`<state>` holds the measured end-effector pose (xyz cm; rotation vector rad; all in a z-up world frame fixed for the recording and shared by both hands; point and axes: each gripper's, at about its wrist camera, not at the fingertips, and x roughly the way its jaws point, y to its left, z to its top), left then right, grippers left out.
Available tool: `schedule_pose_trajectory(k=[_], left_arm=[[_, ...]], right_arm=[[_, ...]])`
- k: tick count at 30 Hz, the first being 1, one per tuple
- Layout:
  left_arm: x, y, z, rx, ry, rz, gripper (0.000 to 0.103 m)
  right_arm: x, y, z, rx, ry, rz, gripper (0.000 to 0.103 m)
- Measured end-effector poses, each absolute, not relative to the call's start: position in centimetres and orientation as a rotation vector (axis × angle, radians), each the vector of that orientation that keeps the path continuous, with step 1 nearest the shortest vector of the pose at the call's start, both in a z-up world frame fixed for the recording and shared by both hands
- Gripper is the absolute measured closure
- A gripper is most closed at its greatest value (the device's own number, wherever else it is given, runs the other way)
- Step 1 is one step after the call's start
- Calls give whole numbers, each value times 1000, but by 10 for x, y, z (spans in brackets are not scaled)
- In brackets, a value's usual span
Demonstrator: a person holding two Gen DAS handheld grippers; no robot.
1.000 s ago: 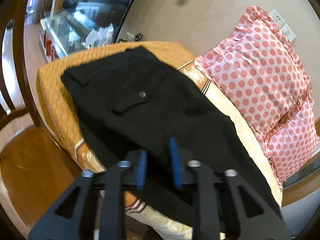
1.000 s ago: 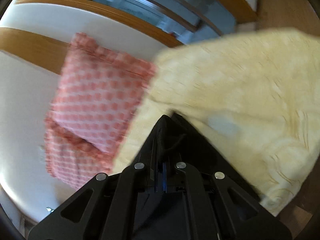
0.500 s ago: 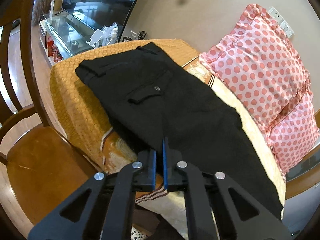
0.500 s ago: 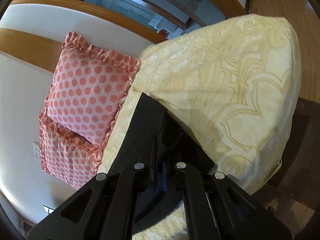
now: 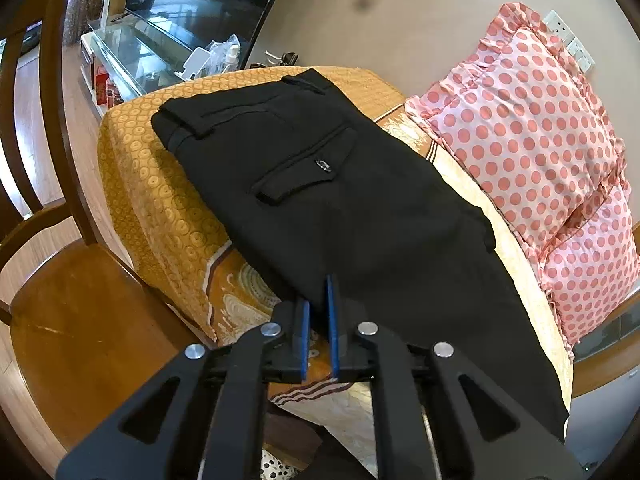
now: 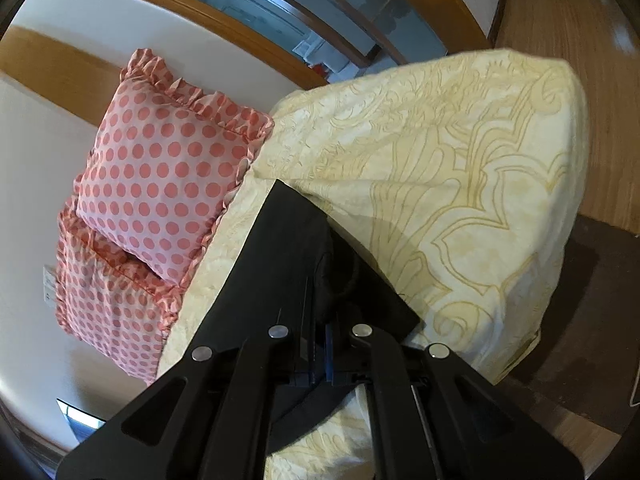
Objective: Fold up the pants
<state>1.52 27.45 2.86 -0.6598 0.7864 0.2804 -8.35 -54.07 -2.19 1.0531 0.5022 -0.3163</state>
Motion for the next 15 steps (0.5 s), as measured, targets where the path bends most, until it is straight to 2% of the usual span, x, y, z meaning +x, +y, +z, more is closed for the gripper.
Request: schedule_pose_trajectory(k=[15], left_arm=[[26, 285, 31, -627, 806, 270, 98]], right_arm=[[-82, -538, -27, 1037, 536, -334, 100]])
